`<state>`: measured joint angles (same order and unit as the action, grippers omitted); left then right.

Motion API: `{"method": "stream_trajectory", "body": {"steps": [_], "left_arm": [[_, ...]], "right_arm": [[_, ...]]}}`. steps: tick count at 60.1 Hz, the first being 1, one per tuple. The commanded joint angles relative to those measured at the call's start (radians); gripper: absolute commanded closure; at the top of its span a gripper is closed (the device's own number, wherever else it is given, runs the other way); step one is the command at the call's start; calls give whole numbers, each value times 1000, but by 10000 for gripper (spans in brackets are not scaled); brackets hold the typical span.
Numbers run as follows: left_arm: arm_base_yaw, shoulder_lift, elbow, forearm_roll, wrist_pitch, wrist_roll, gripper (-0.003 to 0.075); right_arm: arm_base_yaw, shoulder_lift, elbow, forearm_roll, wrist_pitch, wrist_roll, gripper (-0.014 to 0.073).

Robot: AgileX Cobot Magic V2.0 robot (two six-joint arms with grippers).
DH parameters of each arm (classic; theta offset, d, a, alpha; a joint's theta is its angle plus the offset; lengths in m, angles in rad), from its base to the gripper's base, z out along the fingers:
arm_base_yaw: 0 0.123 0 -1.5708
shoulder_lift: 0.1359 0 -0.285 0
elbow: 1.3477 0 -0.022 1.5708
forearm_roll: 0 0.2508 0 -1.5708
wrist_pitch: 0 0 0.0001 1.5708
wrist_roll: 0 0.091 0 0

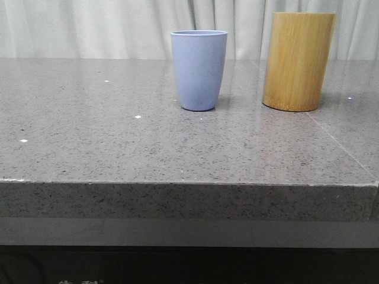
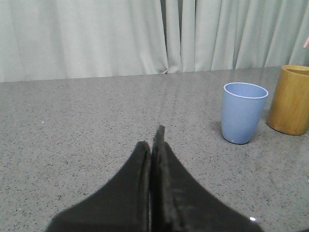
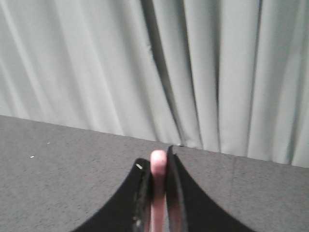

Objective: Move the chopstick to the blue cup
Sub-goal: 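Carry the pink stick with the right gripper over the blue cup, then lower the pink stick into the blue cup and open the right gripper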

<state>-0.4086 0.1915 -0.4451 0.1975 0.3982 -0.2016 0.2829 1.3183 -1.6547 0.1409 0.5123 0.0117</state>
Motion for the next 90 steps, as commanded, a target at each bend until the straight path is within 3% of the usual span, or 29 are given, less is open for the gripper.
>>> {"method": "stream_trajectory", "body": {"steps": [1,19,78,90], "left_arm": [[0,13,-25,-4,-84,-10,739],[0,13,-25,-4,-84,-10,739],[0,13,-25,-4,-84,-10,739],[0,13,-25,-4,-84,-10,739]], "right_arm": [[61,-17,-36,6,-94,-12,580],[221,108,-36,-17,-132,-32,580],[222,311,-36,-71,-128,-32,574],[222,312,-36,-71,-101,-32,449]]}}
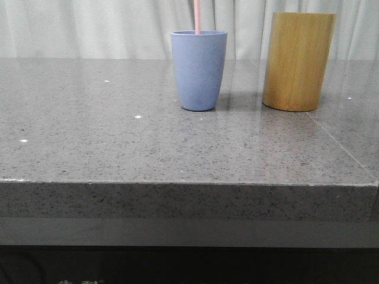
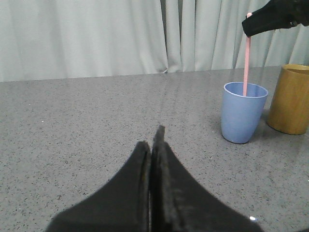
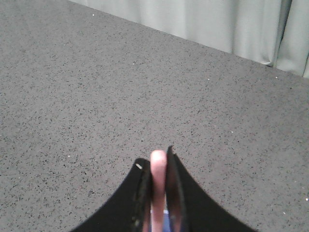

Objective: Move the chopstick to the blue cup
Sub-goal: 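Lower the pink stick into the blue cup and open the right gripper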

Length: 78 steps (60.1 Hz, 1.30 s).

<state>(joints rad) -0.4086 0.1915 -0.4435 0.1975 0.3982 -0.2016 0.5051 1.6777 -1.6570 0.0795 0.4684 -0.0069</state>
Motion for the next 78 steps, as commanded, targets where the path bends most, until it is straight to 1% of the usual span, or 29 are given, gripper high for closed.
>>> {"method": "stream_trajectory", "body": {"steps": [1,4,10,23,32,36,51,56,59,62,63,65,72,78], "left_arm": [[0,13,-27,-4,-84,-10,739],[0,13,-27,-4,-84,-10,739],[0,13,-27,-4,-84,-10,739],[0,13,-27,-4,-84,-10,739],[0,13,-27,-4,-84,-10,739],[0,13,-27,-4,-84,-10,739],[0,13,-27,-4,-84,-10,739],[0,13,-27,-4,-84,-10,739],[0,13,-27,-4,-84,-10,739],[0,13,-27,-4,-84,-10,739],[0,13,-27,-4,-84,-10,739],[0,13,-27,-4,-84,-10,739],[0,13,-27,-4,-84,-10,739],[0,13,-27,-4,-84,-10,739]], "right_arm": [[0,-48,-34,-9,-55,-13,437],[0,-48,-34,-9,-52,-13,388],[0,-48,-34,-9,-47,-13,326],[0,-51,-34,-9,-46,-13,247],[0,-59,-34,-9,-46,-13,169],[0,-68,-34,-9,-46,-13,154],[-1,-131,-34,-9,-49,-13,166],[-1,-149,-34,-9,-47,-13,228],[-1,-156,-34,-9,-45,-13,297],[-1,-158,-34,-9,-45,-13,379],[-1,-159,-34,-9,-44,-13,429],[-1,-162,-34,-9,-43,-13,501],[-1,-170,-34,-11,-32,-13,664],[-3,-180,-34,-26,-26,-13,660]]}}
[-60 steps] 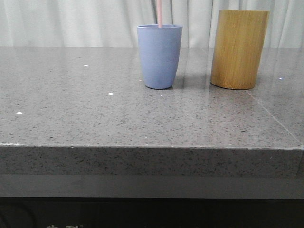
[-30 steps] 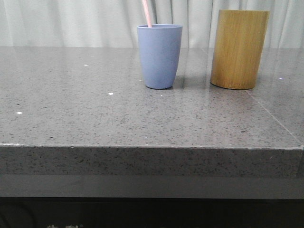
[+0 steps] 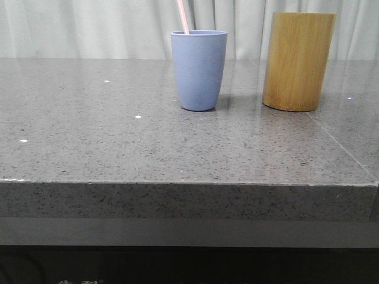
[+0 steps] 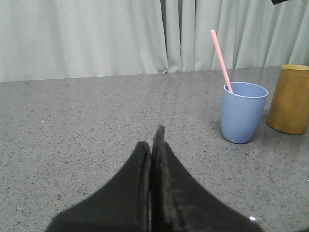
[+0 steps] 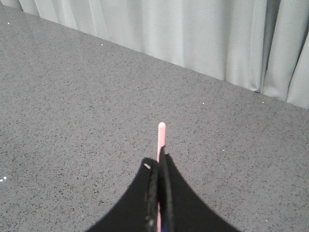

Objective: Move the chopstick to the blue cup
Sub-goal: 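Lower the pink stick into the blue cup and open the right gripper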

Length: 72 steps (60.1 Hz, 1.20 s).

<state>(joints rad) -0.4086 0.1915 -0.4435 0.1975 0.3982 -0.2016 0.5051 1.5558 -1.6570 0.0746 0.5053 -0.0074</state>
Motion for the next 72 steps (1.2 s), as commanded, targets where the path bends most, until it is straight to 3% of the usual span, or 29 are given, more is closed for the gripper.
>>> {"method": "stream_trajectory", "body": {"steps": [1,10,19,36,43,56,72], "left_arm": [[0,13,-27,-4,-84,-10,739],[0,13,-27,-4,-84,-10,739],[0,13,-27,3,-84,-10,739],[0,13,-27,73,-106,-10,739],[2,17,-27,132,-115,-41,739],[60,81,-27,381,-114,-293,739],[132,108,-27,404,-174,-324,739]], "right_arm": [[-3,-60,-34,-27,-61,-13,661],[-50,-93,-34,-59,-11,-13,661],[-180,-154,-12,-59,85,-13,661],[-392,-398,262,-59,48,-13,661],[-408,-528,428,-59,-37,-13,661],[-408,-825,757,-41,-204,-13,661],[-408,-1189,1041,-37,-209,-13,661]]}}
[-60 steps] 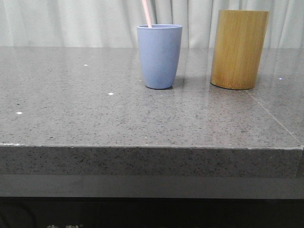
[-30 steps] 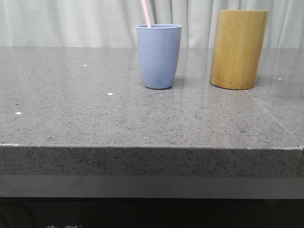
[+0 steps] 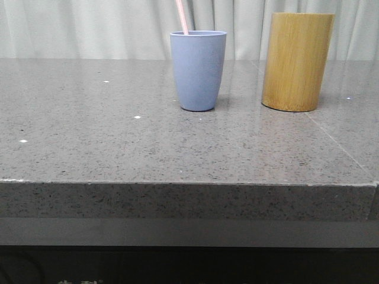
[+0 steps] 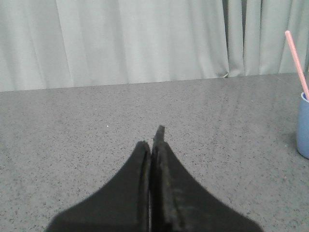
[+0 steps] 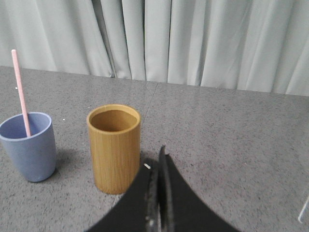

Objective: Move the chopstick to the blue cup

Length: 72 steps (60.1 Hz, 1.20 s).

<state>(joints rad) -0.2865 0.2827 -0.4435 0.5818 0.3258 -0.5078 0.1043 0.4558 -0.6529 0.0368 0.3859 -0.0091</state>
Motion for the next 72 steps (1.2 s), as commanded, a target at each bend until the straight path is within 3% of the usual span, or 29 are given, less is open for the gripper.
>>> {"method": "stream_trajectory", "body": {"steps": [1,18,72], "left_arm": [[11,17,-27,19,-107,-18,739],[11,17,-27,19,-139,-18,739],[11,17,-22,0,-136,-4,739]], "right_arm": [[-7,-106,48,1,-90,-11,661],[-7,-317,170,1,-86,-11,661],[-7,-323,170,1,-83,-11,661]]}}
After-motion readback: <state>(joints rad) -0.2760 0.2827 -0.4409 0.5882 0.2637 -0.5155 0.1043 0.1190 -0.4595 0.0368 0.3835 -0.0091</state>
